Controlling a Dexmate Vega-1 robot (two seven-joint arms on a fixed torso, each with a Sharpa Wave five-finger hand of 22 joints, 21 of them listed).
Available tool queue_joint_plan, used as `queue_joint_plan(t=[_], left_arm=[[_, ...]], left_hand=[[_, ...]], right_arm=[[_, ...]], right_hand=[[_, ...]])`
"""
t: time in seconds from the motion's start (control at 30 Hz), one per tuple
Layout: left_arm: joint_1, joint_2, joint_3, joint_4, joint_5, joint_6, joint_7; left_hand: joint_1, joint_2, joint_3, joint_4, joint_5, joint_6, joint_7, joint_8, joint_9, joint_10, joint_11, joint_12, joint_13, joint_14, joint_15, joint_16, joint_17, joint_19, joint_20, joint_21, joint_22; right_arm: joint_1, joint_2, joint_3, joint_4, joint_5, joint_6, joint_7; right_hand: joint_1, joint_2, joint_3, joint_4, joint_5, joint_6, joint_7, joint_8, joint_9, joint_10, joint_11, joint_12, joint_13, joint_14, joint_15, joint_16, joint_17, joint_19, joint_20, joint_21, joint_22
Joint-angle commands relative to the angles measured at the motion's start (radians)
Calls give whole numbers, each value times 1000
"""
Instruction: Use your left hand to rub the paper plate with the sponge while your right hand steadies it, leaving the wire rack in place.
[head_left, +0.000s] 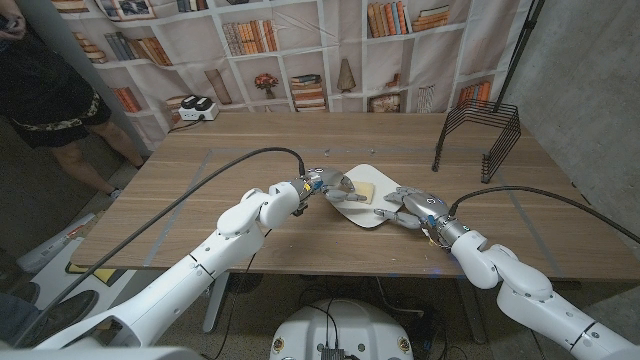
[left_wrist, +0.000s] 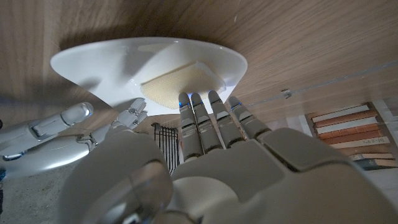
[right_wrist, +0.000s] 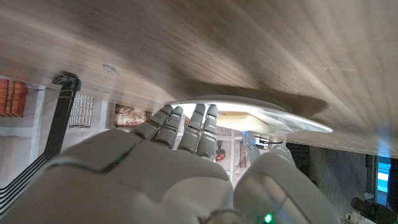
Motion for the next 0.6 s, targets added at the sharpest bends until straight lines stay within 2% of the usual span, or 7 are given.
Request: queue_joint_plan(t=[0.03, 0.37, 0.6], left_arm=[[2, 8, 0, -27, -20, -5, -28], [-2, 5, 25, -33, -34, -42, -40], [-18, -23, 43, -9, -32, -68, -3]], left_hand=[[2, -1, -1, -7, 5, 13, 1, 4, -1, 10, 1, 9, 0, 13, -42, 5, 3, 2, -12, -6, 3], [7, 1, -1, -9, 5, 13, 1, 2, -1, 12, 0, 8, 0, 15, -40, 4, 3, 0, -13, -8, 2], [13, 5, 0, -12, 5, 4, -1, -4, -1, 3, 0, 3, 0, 13, -39, 2, 3, 16, -18, -3, 2]], right_arm=[[12, 1, -2, 11, 0, 7, -3], [5, 0, 4, 4, -4, -4, -7], [-4, -1, 8, -4, -3, -10, -12]], right_hand=[[2, 9, -3, 1, 10, 8, 4, -2, -1, 10, 5, 2, 3, 12, 0, 5, -1, 2, -46, 7, 5], [3, 10, -4, 0, 11, 9, 5, -2, -1, 9, 2, 1, 3, 12, 1, 4, -1, 2, -46, 7, 5], [4, 10, -4, 0, 12, 10, 5, -3, -1, 11, 4, 2, 3, 12, 1, 3, -1, 2, -46, 7, 5]])
